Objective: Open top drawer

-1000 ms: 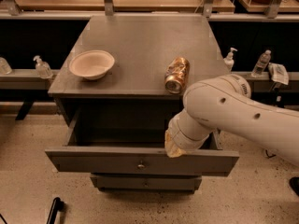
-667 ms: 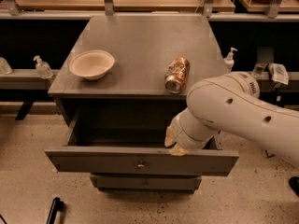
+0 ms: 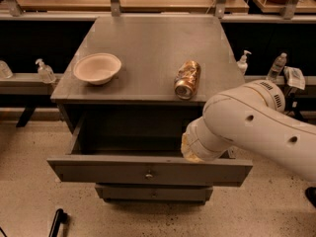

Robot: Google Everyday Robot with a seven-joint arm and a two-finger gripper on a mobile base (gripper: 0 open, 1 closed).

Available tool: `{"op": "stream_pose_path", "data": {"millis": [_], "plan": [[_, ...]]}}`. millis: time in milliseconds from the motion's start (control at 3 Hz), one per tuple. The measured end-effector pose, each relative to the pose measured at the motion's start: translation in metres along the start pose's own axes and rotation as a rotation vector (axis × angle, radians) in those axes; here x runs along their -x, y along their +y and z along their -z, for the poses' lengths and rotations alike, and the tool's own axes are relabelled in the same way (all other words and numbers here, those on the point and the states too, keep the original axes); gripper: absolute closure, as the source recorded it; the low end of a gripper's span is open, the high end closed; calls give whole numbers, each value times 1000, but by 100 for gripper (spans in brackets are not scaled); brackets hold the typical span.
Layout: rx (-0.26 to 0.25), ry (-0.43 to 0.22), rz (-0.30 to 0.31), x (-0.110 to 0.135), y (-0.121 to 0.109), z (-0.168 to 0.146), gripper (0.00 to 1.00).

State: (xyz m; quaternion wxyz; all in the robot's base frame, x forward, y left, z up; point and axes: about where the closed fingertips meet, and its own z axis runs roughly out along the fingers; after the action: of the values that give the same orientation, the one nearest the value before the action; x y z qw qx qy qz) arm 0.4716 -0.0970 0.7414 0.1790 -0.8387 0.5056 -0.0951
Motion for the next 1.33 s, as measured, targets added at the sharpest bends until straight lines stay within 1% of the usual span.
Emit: {"op": "stream_pose_path", "data": {"millis": [333,667,1000,1333], "plan": [[-38,49,-60,-25,-9,-13,100],[-38,95,-111,-49,-16,-26,100],[-10,102,-176,-73,-20,-39,100],[25,83,-246,-92,-15,-52,100]]}}
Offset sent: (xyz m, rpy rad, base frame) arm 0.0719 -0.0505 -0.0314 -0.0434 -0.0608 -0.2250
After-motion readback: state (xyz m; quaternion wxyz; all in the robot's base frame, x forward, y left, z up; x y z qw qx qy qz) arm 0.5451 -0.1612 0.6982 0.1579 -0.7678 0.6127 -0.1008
